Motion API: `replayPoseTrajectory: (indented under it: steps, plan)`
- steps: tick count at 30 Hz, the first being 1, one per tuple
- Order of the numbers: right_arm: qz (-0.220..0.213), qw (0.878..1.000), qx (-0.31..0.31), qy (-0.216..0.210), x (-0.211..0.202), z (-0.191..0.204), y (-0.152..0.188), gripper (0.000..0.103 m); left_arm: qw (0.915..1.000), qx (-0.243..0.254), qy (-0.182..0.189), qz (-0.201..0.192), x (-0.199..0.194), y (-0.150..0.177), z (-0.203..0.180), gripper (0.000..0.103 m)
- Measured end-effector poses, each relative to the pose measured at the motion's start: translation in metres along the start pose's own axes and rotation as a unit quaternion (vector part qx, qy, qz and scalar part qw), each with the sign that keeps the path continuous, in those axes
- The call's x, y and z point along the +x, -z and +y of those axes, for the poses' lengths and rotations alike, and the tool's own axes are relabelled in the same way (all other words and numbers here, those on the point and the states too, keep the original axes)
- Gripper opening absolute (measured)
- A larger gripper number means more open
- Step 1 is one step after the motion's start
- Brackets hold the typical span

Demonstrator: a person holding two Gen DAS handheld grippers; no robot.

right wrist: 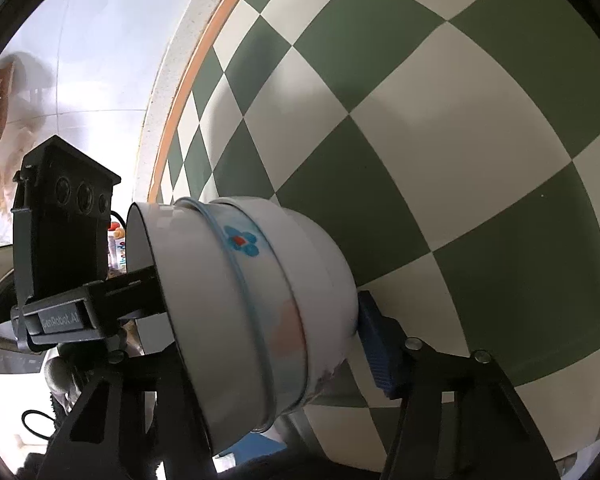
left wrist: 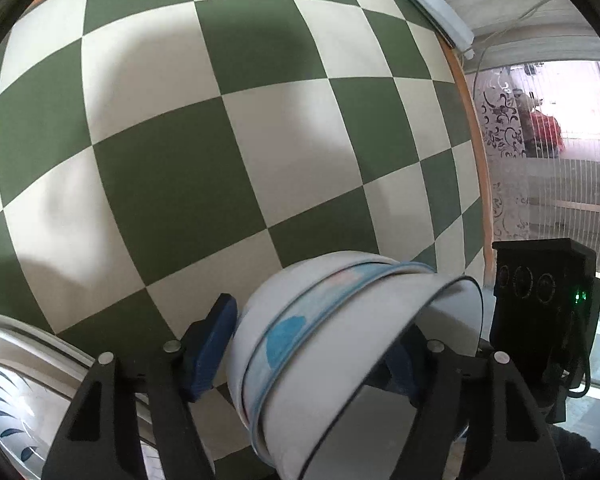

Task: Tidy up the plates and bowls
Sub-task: 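Grip the bowl stack from both sides with the left and right tools, then carry the bowl stack with both tools and lower it onto the plate stack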

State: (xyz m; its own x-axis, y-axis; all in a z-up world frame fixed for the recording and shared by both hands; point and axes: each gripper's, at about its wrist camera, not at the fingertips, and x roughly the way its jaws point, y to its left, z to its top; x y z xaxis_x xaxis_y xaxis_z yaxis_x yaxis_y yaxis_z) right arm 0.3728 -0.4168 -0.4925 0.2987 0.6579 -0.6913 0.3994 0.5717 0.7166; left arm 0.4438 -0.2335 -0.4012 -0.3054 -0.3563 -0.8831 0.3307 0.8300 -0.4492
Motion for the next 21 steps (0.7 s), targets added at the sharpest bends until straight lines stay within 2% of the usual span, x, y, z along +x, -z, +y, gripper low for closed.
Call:
replayPoseTrajectory:
  steps: [12, 21]
  plan:
    - [0.007, 1.0, -0.006, 0.002, 0.009, 0.011, -0.003, 0.058, 0.9995, -0.012, -0.016, -0.022, -0.004, 0.005, -0.003, 0.067]
    - [0.022, 1.0, -0.009, -0.012, 0.014, 0.039, -0.012, 0.057, 0.9985, -0.031, -0.021, -0.041, -0.034, 0.011, 0.001, 0.067]
